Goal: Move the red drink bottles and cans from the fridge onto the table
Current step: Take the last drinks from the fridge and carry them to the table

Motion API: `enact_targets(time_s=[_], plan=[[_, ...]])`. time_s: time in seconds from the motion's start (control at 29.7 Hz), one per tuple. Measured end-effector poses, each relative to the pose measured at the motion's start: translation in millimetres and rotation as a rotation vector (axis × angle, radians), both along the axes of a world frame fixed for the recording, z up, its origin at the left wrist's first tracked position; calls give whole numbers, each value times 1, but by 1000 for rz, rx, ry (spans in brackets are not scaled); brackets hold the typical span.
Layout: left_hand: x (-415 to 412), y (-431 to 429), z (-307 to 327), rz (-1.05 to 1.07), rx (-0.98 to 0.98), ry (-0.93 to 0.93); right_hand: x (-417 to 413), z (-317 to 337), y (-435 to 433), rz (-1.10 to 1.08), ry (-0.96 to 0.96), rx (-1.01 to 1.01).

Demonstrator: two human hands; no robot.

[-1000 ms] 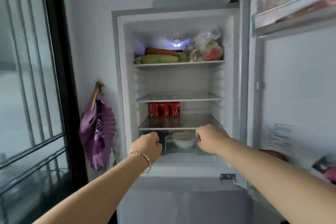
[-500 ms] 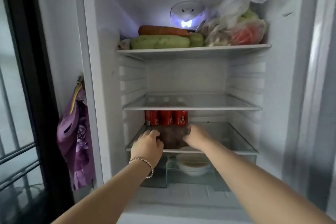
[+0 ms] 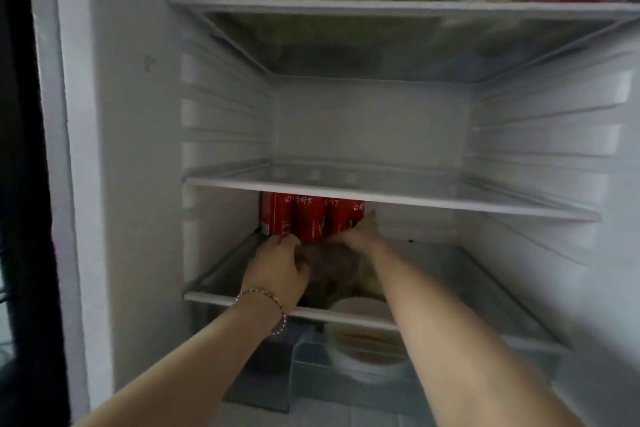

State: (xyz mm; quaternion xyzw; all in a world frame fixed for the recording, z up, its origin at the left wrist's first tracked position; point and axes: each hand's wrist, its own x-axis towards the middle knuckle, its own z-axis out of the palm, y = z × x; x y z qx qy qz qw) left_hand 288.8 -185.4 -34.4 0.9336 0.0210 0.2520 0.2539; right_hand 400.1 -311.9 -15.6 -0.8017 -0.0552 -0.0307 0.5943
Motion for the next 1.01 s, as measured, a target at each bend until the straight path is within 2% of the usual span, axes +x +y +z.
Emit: enact_targets(time_s=[0.2,0.3,0.4,0.5,0.64,0.87,1.01], plan=[[10,5,-2,-1,-68,82,43,-1,7,-91,-50,128],[7,4,-1,10,-95,80,39,-3,11,-168,-89,-18],[-1,5,-2,-32,-234,-48,13,0,13,-149,-82,-110],[-15,5,2,-85,-378,-230,-25,5,11,-31,-52,-133],[-29,9,24,-113,-393,-359,-85,6,15,103,-143,-262],[-46,14,61,-75,-220,-150,-124,3,34,259,-225,-324],[-53,25,70,20,-179,-136,-130,8,32,569,-205,-228]])
